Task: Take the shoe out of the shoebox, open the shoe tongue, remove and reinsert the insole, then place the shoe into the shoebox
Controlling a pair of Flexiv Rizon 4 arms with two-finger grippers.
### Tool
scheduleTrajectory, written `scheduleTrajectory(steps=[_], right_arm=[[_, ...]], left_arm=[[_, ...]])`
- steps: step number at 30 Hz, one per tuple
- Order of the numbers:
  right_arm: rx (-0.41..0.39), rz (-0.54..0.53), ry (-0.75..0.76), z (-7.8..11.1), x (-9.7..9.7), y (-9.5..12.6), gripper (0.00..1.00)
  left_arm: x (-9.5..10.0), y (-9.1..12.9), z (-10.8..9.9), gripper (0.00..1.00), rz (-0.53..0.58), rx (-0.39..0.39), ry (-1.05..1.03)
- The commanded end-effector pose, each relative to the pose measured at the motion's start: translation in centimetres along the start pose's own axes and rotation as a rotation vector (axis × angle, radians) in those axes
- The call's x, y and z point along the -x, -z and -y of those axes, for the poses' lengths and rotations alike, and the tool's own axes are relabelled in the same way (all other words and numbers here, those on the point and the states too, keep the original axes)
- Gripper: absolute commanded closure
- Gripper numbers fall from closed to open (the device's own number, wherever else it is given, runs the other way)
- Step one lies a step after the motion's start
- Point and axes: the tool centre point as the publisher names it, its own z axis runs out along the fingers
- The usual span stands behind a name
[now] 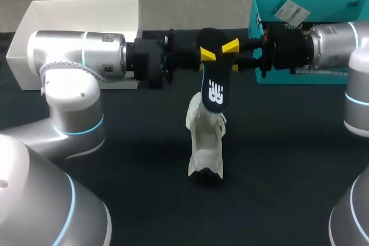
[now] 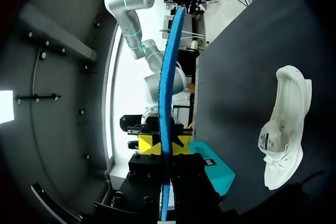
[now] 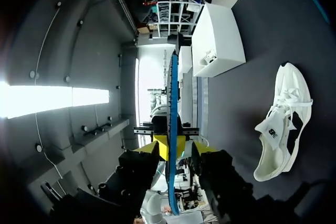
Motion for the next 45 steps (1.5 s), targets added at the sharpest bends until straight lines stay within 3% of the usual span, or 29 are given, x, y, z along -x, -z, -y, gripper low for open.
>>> scheduleTrajectory(steps=[1,13,32,34,39,45], right_arm=[[0.027,0.036,0.02,1.6,-0.3,1.7,0.0],[0.063,0.201,0.042,5.9,0.9,7.1,0.0],[0.042,0.218,0.027,6.1,1.4,7.1,0.0],[0.078,0.186,0.017,6.9,2.2,7.9,0.0],[0.171,0.241,0.002,9.3,2.8,10.6,0.0],[0.174,0.357,-0.01,11.3,2.3,13.1,0.0]], left_arm=[[0.2,0.9,-0.3,1.0,-0.018,-0.008,0.015],[0.0,1.7,-0.2,1.0,-0.042,-0.012,0.051],[0.2,1.8,-0.1,1.0,-0.04,-0.01,0.052],[0.2,1.8,-0.1,1.0,-0.04,-0.01,0.052],[0.2,1.8,-0.1,1.0,-0.04,-0.01,0.052],[0.2,1.8,-0.1,1.0,-0.04,-0.01,0.052]])
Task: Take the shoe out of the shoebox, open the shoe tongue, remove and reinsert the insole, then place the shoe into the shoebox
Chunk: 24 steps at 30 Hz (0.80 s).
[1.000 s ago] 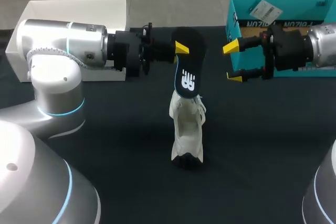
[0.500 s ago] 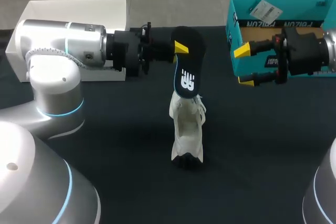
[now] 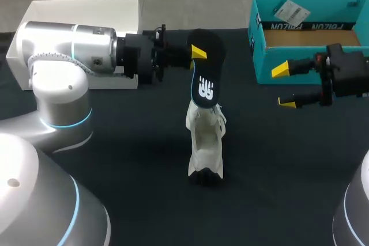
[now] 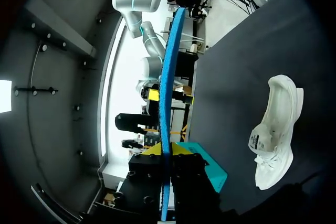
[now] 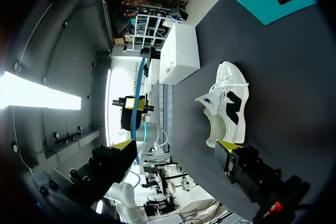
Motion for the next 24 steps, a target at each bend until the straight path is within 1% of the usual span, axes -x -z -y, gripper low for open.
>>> scheduleTrajectory(steps=[1,4,8,16,20,22,23,24], right_arm=[[0.033,0.096,-0.01,3.4,-0.9,3.4,0.0],[0.031,0.15,-0.016,4.0,-0.9,4.6,0.0],[0.067,0.201,-0.026,4.4,-0.8,6.4,0.0],[0.142,0.242,-0.074,4.9,0.4,9.3,0.0],[0.154,0.251,-0.083,5.3,0.6,10.0,0.0],[0.142,0.266,-0.084,5.3,0.6,10.1,0.0],[0.118,0.276,-0.084,5.4,0.5,9.8,0.0],[0.118,0.276,-0.084,5.4,0.5,9.8,0.0]], left_arm=[[0.0,-0.1,0.0,1.0,-0.002,0.001,-0.001],[0.0,-0.1,0.0,1.0,-0.002,0.001,-0.001],[0.0,-0.1,0.0,1.0,-0.002,0.001,-0.001],[0.0,-0.1,0.0,1.0,-0.002,0.001,-0.001],[0.0,-0.1,0.0,1.0,-0.002,0.001,-0.001],[0.0,-0.1,0.0,1.0,-0.002,0.001,-0.001],[0.0,-0.1,0.0,1.0,-0.002,0.001,-0.001],[0.0,-0.1,0.0,1.0,-0.002,0.001,-0.001]])
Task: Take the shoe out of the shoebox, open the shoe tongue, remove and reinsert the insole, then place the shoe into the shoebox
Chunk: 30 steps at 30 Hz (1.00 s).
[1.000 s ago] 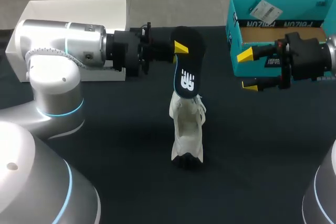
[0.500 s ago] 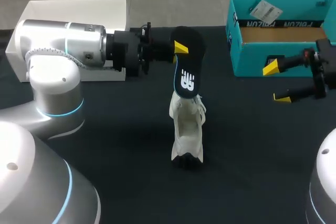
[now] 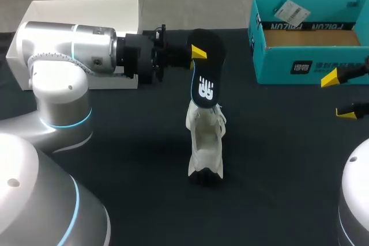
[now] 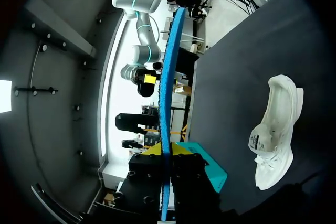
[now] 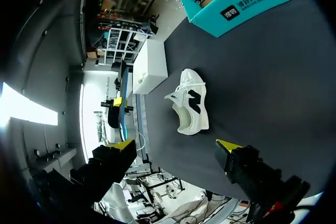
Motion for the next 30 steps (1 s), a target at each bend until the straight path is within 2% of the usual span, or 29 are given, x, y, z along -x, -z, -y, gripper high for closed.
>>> scheduleTrajectory(steps=[1,12,13,15,19,24,30], right_arm=[[0.007,0.02,-0.001,1.0,-0.4,0.4,0.0],[0.007,0.02,-0.001,1.0,-0.4,0.4,0.0],[0.007,0.02,-0.001,1.0,-0.4,0.4,0.0],[0.007,0.02,-0.001,1.0,-0.4,0.4,0.0],[0.007,0.02,-0.001,1.0,-0.4,0.4,0.0],[0.007,0.02,-0.001,1.0,-0.4,0.4,0.0],[0.007,0.02,-0.001,1.0,-0.4,0.4,0.0]], left_arm=[[0.0,-0.1,0.0,1.0,-0.002,0.0,-0.001],[0.0,-0.1,0.0,1.0,-0.002,0.0,-0.001],[0.4,0.1,0.5,1.0,0.037,-0.026,0.081],[0.5,0.3,1.8,1.0,0.043,-0.035,0.158],[0.4,0.5,5.1,1.0,-0.003,-0.091,0.28],[0.5,1.1,7.9,1.0,-0.022,-0.14,0.423],[-0.9,2.3,11.4,1.0,-0.101,-0.219,0.614]])
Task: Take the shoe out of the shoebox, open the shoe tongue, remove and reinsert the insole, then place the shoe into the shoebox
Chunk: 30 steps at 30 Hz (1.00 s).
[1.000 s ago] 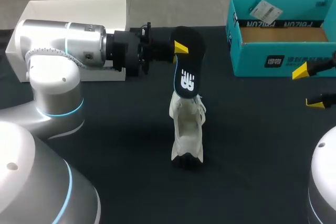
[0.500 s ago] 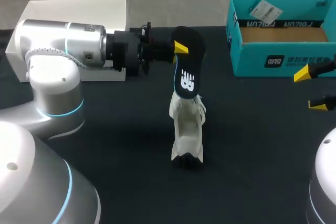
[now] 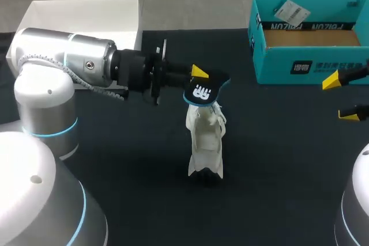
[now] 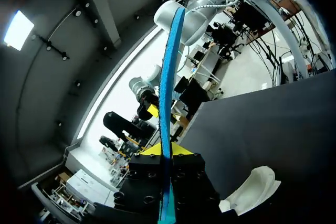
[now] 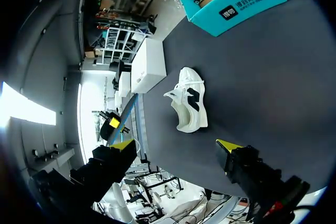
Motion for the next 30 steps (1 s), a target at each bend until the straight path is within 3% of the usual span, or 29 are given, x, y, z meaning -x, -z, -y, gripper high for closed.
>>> scheduleTrajectory(steps=[1,9,20,22,24,30], right_arm=[[0.005,0.002,-0.001,0.3,0.0,0.0,0.0],[0.005,0.002,-0.001,0.3,0.0,0.0,0.0],[0.005,0.002,-0.001,0.3,0.0,0.0,0.0],[0.005,0.002,-0.001,0.3,0.0,0.0,0.0],[0.005,0.002,-0.001,0.3,0.0,0.0,0.0],[0.005,0.002,-0.001,0.3,0.0,0.0,0.0]], left_arm=[[-2.1,1.5,2.2,1.0,-0.058,-0.044,0.17],[-4.3,1.6,4.1,1.0,-0.079,-0.055,0.271],[-4.3,1.6,4.1,1.0,-0.079,-0.055,0.271],[-5.4,1.4,2.8,1.0,-0.097,0.0,0.225],[-6.2,1.3,1.8,1.0,-0.076,-0.032,0.255],[-8.2,0.5,-1.4,1.0,-0.078,-0.027,0.288]])
